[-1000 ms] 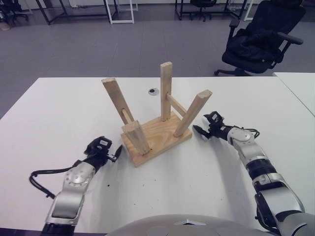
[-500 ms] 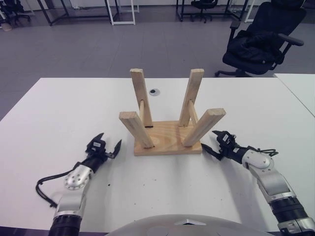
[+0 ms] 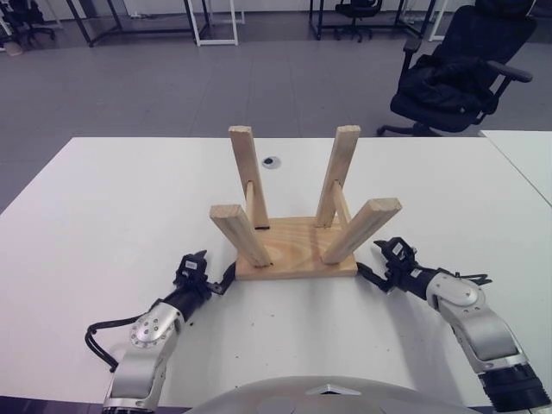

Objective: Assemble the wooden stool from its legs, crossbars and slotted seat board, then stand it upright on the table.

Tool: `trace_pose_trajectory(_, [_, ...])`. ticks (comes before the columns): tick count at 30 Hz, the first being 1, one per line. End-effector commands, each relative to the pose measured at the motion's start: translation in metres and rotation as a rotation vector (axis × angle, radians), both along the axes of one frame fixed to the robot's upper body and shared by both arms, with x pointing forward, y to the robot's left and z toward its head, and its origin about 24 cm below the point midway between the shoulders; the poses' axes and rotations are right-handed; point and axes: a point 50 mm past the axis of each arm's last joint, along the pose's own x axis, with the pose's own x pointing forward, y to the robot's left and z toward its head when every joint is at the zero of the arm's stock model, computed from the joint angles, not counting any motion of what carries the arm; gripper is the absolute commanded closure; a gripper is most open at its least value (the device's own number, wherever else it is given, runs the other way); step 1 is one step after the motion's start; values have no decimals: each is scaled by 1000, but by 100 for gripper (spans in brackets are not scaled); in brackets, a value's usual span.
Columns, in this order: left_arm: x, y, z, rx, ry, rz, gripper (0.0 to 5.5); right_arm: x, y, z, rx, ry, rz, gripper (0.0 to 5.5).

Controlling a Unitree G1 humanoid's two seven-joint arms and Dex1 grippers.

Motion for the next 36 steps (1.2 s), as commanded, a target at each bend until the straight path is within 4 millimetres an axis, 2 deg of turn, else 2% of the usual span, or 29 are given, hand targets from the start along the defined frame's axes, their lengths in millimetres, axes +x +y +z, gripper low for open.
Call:
trace_pose_trajectory(1, [-1,-52,51,-321,-84,-254,115,-20,49,41,327,39,306,154])
trace_pose_trajectory(3, [-5,-43,62,-337,-75,-261,115,-26,43,55,333,77,359,154])
trace_pose_trajectory(6, [-15,-32,66,-330,-38,-269,115,-32,35,68,309,120,412,154])
trace_pose_trajectory(13, [-34,-28,74,-292,22,-324,115,-31,24,96,305,122,433,154])
trace_pose_trajectory(21, [-37,-13,103,-331,-52,-305,115,-35,15,106,296,154,442,154])
trace_pose_trajectory(29, [-42,-4,96,-239,18,-326,115,-36,11,103,235,163,440,154])
trace_pose_trajectory(32, [-38,21,92,-97,35,-288,115,-34,-2,98,152,164,410,154])
trace_pose_trajectory(36, [-31,66,91,123,88,-325,115,-25,-29,89,-1,151,368,154])
